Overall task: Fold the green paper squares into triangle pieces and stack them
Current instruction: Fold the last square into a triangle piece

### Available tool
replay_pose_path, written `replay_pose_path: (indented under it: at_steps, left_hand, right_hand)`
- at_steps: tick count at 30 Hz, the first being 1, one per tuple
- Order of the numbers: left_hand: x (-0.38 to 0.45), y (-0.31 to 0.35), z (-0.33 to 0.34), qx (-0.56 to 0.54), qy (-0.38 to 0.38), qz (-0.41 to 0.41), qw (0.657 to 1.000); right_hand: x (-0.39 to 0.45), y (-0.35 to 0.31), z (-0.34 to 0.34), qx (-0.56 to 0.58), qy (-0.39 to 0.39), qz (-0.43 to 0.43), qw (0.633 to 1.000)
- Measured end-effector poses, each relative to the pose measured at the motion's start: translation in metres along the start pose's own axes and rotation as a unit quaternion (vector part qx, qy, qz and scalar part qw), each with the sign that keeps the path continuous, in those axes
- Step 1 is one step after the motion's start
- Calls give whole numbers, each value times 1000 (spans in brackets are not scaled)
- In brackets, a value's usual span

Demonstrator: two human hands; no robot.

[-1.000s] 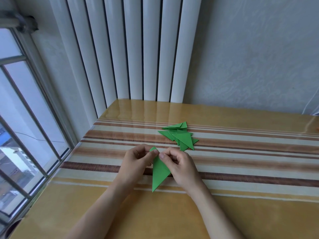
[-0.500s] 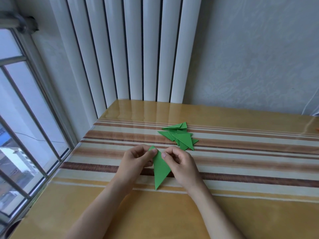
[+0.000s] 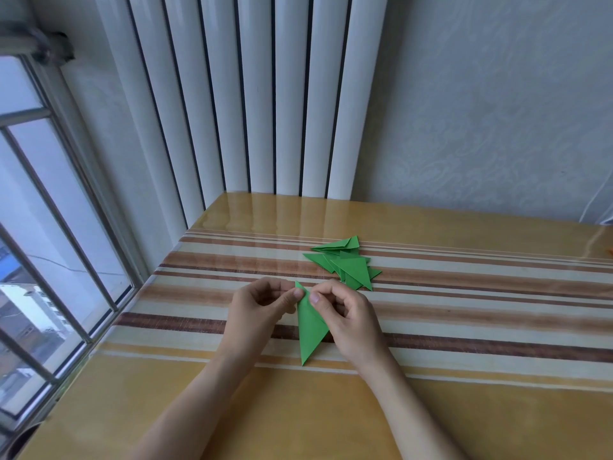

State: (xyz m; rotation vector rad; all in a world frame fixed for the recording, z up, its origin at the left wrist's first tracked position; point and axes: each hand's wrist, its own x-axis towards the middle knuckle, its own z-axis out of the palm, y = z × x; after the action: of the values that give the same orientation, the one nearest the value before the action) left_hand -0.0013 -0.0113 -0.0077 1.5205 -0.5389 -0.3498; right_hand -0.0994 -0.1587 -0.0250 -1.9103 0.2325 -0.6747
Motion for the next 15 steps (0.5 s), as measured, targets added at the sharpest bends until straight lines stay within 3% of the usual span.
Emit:
replay_pose_path:
  at_steps: [15]
  left_hand:
    - [-3, 6, 0, -36, -30, -48, 998]
  right_hand:
    - [-2, -3, -1, 0, -28, 17, 999]
